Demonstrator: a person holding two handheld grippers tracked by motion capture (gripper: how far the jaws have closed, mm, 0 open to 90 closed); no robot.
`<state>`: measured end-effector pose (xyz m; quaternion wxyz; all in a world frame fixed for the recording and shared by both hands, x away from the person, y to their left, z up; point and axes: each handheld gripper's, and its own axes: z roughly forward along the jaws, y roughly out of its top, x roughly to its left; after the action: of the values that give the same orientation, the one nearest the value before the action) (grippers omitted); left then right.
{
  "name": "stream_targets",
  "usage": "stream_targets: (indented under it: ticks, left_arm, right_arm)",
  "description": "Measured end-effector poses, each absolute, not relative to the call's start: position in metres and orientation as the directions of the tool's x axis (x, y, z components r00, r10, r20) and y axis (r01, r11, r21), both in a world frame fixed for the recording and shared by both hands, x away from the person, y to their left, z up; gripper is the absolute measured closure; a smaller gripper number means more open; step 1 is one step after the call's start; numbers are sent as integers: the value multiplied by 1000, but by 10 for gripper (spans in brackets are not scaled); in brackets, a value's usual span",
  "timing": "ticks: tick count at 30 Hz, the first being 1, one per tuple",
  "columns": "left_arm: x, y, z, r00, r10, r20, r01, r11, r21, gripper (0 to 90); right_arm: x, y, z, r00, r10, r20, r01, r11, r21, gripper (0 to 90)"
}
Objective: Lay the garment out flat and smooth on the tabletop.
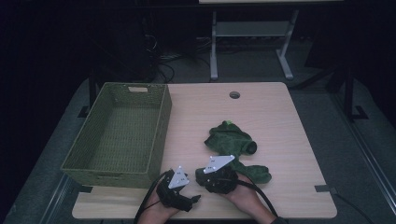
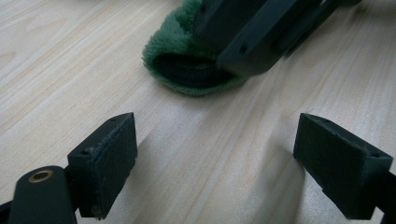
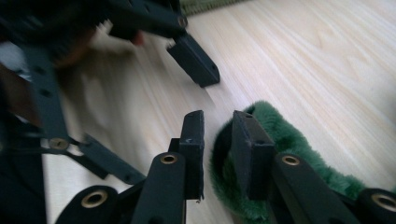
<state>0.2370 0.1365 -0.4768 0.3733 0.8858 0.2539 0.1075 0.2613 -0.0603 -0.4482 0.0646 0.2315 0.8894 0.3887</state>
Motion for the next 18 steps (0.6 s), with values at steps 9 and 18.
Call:
stream_targets:
  ticks: [9, 18]
  left_arm:
    - [237, 136, -477, 848, 530, 1, 369, -590, 718, 130]
    - [237, 136, -477, 848, 531, 0, 369, -590, 718, 130]
  right_arm:
    - [261, -53, -465, -877, 481, -19, 335, 637, 694, 730]
    - [258, -52, -467, -866, 500, 0, 359, 620, 698, 863]
